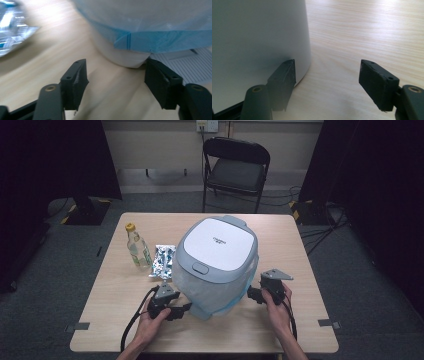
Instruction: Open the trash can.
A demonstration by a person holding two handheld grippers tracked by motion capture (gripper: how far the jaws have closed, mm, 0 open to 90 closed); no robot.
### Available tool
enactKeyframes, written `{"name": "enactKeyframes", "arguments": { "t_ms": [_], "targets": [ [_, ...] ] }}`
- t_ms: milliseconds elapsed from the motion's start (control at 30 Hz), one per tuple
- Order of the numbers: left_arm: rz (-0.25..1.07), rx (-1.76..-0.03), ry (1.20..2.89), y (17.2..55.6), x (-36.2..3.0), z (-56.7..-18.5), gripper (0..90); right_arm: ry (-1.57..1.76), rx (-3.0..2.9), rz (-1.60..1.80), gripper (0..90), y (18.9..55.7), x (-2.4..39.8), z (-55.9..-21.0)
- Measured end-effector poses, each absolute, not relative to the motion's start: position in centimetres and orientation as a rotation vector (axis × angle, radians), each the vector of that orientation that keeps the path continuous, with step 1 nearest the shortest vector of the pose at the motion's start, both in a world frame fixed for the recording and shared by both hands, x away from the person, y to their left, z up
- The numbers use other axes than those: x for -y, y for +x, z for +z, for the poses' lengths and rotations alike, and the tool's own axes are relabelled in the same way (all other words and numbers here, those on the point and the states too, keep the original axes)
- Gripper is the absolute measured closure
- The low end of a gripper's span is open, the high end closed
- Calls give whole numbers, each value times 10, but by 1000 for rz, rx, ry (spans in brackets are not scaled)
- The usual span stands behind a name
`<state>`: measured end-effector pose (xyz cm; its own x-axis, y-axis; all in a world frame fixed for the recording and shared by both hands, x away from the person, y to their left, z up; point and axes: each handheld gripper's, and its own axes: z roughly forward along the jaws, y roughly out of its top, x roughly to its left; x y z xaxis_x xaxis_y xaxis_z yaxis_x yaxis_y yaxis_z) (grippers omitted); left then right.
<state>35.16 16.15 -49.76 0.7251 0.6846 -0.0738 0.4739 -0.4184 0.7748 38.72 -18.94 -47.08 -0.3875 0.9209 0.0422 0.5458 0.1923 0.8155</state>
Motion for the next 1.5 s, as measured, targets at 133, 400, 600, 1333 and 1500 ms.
{"name": "enactKeyframes", "arguments": {
  "t_ms": [133,400,600,1333,1500],
  "targets": [
    [328,-812,2161,346,-148,-498,314,1377,-1988,1068,299,388,193,-472],
    [322,-984,2050,355,-182,-487,259,1374,-2008,1088,226,381,198,-468],
    [382,-1057,2006,377,-193,-476,265,1391,-2028,1073,235,367,193,-469],
    [387,-1006,1967,406,-161,-444,573,1298,-2048,1173,377,380,200,-453],
    [294,-965,1973,389,-158,-444,474,1339,-1990,1108,489,395,197,-449]
  ]
}}
